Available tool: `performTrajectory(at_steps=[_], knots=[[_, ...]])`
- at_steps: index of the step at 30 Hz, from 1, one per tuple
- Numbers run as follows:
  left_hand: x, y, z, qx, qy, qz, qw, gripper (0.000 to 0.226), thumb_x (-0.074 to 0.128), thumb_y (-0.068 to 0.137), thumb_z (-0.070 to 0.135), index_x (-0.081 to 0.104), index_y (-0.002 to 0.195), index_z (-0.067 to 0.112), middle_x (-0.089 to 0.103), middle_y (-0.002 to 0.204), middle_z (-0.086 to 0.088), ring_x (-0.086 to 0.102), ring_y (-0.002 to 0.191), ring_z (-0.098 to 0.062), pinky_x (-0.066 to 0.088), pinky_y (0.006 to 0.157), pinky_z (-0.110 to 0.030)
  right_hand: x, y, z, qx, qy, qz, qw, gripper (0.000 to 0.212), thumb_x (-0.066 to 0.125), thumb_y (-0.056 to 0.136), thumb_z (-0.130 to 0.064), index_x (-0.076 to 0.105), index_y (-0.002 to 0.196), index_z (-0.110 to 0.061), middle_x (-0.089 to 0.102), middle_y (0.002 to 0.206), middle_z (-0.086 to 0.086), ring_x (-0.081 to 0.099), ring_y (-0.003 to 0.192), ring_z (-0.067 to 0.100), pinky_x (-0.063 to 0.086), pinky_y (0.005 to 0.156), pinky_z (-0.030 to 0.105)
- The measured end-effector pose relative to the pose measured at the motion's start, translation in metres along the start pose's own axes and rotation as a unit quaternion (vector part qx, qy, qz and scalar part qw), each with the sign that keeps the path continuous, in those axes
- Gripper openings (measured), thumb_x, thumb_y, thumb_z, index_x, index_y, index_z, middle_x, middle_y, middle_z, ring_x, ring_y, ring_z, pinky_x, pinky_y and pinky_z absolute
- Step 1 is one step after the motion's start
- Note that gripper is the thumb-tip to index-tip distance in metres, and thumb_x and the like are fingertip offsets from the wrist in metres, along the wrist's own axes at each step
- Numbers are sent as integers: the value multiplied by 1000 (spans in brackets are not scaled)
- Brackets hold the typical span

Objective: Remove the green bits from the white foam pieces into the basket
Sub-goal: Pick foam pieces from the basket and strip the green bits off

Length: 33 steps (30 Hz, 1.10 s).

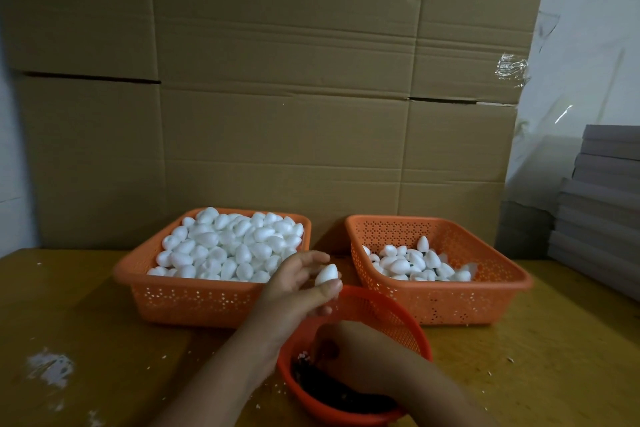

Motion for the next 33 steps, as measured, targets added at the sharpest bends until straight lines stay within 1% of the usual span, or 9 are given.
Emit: performTrajectory(at_steps=[3, 5, 10, 14, 19, 23, 25, 29, 33], knots=[[3, -2, 3, 16, 67, -18, 997, 24, 80, 75, 19, 74, 95, 31, 72, 94, 9, 66, 82, -5, 52, 67, -20, 1, 2, 1, 1, -4, -4, 1000, 28, 49, 98, -31, 66, 115, -15, 66, 113, 6, 62, 101, 22, 50, 91, 37], [5, -4, 5, 27, 86, -28, 996, 24, 78, 75, 19, 75, 93, 33, 71, 94, 12, 65, 82, -2, 51, 67, -19, 2, 3, 1, -2, -12, -6, 1000, 30, 47, 99, -31, 64, 116, -13, 67, 112, 8, 63, 101, 23, 50, 91, 39], [6, -5, 3, 28, 96, 2, 995, 35, 74, 81, 1, 66, 107, 22, 67, 101, 3, 63, 73, 0, 50, 62, -18, 3, 2, -2, -19, -25, 1, 999, 33, 46, 99, -30, 63, 117, -9, 66, 115, 11, 62, 104, 26, 48, 92, 44], [6, -4, 2, 26, 98, -2, 995, 26, 75, 80, 2, 64, 100, 14, 69, 88, 4, 62, 69, -3, 50, 61, -19, 2, 2, -1, -17, -23, -1, 1000, 31, 46, 99, -28, 63, 117, -8, 65, 114, 12, 61, 102, 26, 49, 91, 44], [5, -5, 4, 44, 91, -4, 995, 21, 76, 80, 4, 73, 96, 17, 74, 92, 2, 68, 79, -9, 53, 64, -22, 2, 2, -1, -8, -24, -8, 1000, 31, 46, 100, -28, 61, 119, -8, 65, 113, 12, 62, 101, 26, 49, 92, 43], [3, -2, 3, 42, 38, 1, 998, 21, 73, 81, -1, 73, 97, 13, 75, 103, -3, 71, 95, -17, 58, 68, -27, 1, 1, -1, -4, -17, -12, 1000, 30, 47, 100, -28, 64, 117, -10, 66, 114, 10, 62, 103, 25, 49, 93, 41], [1, -2, 2, 39, 16, 5, 999, 26, 73, 81, -3, 75, 96, 18, 74, 103, -5, 71, 96, -21, 58, 69, -27, 0, 1, -1, -3, -11, -9, 1000, 30, 47, 100, -28, 64, 118, -11, 66, 115, 9, 62, 104, 24, 49, 94, 40], [2, -1, 2, 45, 24, 0, 999, 36, 72, 82, -4, 77, 97, 29, 74, 101, -1, 71, 94, -18, 58, 73, -29, -1, 0, -1, -5, -1, -5, 1000, 30, 49, 99, -29, 65, 117, -12, 66, 116, 8, 61, 104, 23, 49, 93, 38], [3, -2, 3, 51, 28, -10, 998, 31, 70, 83, -5, 76, 96, 22, 73, 106, -3, 70, 101, -19, 58, 75, -29, 0, 0, -1, -4, 6, -2, 1000, 29, 49, 99, -29, 65, 116, -12, 66, 114, 7, 62, 102, 22, 49, 93, 38]])
Point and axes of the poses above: each hand's wrist, its own y-axis towards the middle knuckle, its own x-axis out of the palm, z = x × y, the point moved 5 cm from there along y, towards the middle knuckle
